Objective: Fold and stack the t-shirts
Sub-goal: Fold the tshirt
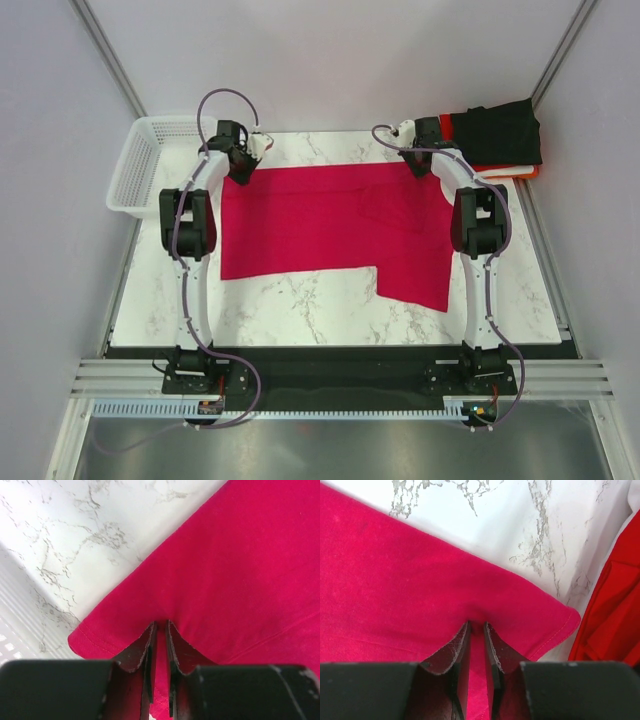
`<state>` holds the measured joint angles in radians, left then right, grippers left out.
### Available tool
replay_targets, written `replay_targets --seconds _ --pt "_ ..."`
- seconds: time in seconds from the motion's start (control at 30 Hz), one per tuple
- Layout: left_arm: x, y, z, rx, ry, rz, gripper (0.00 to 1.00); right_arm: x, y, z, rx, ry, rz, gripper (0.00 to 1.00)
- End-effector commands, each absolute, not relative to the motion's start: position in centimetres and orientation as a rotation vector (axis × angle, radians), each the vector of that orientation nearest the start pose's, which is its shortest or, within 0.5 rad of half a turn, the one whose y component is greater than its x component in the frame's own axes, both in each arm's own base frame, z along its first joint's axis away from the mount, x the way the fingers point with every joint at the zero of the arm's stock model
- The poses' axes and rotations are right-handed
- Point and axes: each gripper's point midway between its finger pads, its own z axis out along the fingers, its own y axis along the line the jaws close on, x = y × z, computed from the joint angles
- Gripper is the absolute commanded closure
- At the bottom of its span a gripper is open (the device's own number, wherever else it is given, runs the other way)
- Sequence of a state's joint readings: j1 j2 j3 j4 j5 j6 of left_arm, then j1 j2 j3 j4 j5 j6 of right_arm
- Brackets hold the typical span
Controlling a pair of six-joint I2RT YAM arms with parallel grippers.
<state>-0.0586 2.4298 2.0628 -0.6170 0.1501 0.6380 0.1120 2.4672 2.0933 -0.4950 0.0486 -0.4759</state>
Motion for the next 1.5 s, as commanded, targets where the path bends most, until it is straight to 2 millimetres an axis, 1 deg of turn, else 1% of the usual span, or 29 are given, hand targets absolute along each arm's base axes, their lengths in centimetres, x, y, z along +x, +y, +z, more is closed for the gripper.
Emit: replay_targets --seconds 0.0,0.3,0.4,0.47,0.5,0.53,0.57,0.6,0.63,0.67,0.7,0.73,0.77,0.8,0.83,0.87,0.9,0.93,0.97,1.0,1.03,1.07,1.13,1.17,1.23,1.27,1.33,1.37,1.47 --pt "57.5 -1.9 -1.3 0.978 2.443 0.098 0.82 59.4 3.5 0.8 -0.696 2.433 -0.201 0.76" --pt "58.3 -1.8 -1.0 0.975 2.427 0.106 0.82 58.9 3.6 1.1 -0.685 2.440 -0.186 0.76" --pt "58.6 -2.2 0.5 0.956 2.401 0.100 0.78 58.9 3.7 1.7 -0.680 2.433 -0.182 0.76" --pt "59.2 -2.7 4.1 0.922 2.342 0.101 0.69 58.9 4.0 2.9 -0.687 2.409 -0.163 0.71" --pt "59.5 -3.1 6.4 0.889 2.306 0.086 0.67 58.8 4.3 4.8 -0.687 2.378 -0.155 0.69" --pt "59.8 -3.7 10.7 0.860 2.236 0.091 0.65 59.1 4.2 6.3 -0.674 2.337 -0.165 0.68" --pt "59.7 -4.0 13.4 0.840 2.191 0.088 0.61 59.1 5.3 10.2 -0.697 2.244 -0.105 0.63" --pt "59.6 -4.5 15.9 0.819 2.147 0.069 0.60 58.0 5.7 10.4 -0.721 2.234 -0.080 0.61" --pt "58.9 -4.9 20.3 0.799 2.074 0.072 0.55 57.1 6.7 13.1 -0.770 2.148 -0.026 0.58" --pt "58.5 -5.1 22.5 0.796 2.033 0.071 0.52 57.1 7.4 15.7 -0.793 2.076 -0.012 0.57" --pt "57.6 -5.5 23.0 0.793 2.030 0.042 0.50 55.7 7.9 15.4 -0.837 2.071 0.025 0.55" --pt "56.7 -5.6 24.1 0.798 2.016 0.037 0.44 54.9 8.2 16.2 -0.870 2.043 0.048 0.54" --pt "55.4 -5.6 26.2 0.801 1.983 0.050 0.43 53.7 8.5 18.7 -0.927 1.971 0.038 0.52" --pt "54.0 -5.6 25.1 0.815 2.019 0.039 0.43 51.8 9.1 17.5 -0.985 1.973 0.094 0.51" --pt "53.0 -5.5 25.1 0.825 2.030 0.037 0.43 50.4 9.2 17.3 -1.030 1.976 0.110 0.51" --pt "51.1 -5.4 26.2 0.832 2.027 0.037 0.43 48.7 9.3 18.6 -1.083 1.940 0.110 0.50" --pt "49.6 -5.3 24.0 0.842 2.088 0.020 0.43 46.6 9.5 16.8 -1.194 1.935 0.136 0.50" --pt "48.5 -5.1 23.2 0.844 2.118 0.008 0.43 44.0 9.3 15.5 -1.274 1.977 0.181 0.51" --pt "47.0 -5.1 22.3 0.851 2.155 -0.008 0.44 41.9 9.2 16.0 -1.334 1.961 0.186 0.51" --pt "44.9 -4.9 20.4 0.865 2.209 -0.026 0.44 39.1 9.0 13.6 -1.469 1.955 0.221 0.52" --pt "43.6 -4.9 19.5 0.874 2.237 -0.045 0.46 36.3 8.6 12.3 -1.533 1.993 0.262 0.52" --pt "41.7 -4.8 17.0 0.881 2.307 -0.081 0.46 32.9 8.2 10.8 -1.593 2.006 0.290 0.52" --pt "39.8 -5.2 16.2 0.884 2.320 -0.140 0.46 29.0 7.3 9.0 -1.791 1.940 0.298 0.53" --pt "38.3 -5.4 14.5 0.889 2.365 -0.177 0.46 26.3 6.9 7.8 -1.860 1.916 0.298 0.53" --pt "36.9 -5.9 14.1 0.896 2.367 -0.226 0.47 24.4 6.1 7.0 -1.977 1.828 0.249 0.54" --pt "35.7 -5.9 13.1 0.909 2.388 -0.243 0.47 23.0 5.8 6.6 -2.006 1.801 0.231 0.55" --pt "34.8 -5.8 13.0 0.922 2.385 -0.238 0.47 22.0 5.7 6.5 -2.068 1.729 0.215 0.55" --pt "34.1 -5.5 12.2 0.927 2.409 -0.237 0.47 21.2 5.9 6.5 -2.084 1.696 0.225 0.55" --pt "33.3 -4.9 11.3 0.902 2.446 -0.234 0.49 19.5 6.0 6.0 -2.166 1.605 0.251 0.55"
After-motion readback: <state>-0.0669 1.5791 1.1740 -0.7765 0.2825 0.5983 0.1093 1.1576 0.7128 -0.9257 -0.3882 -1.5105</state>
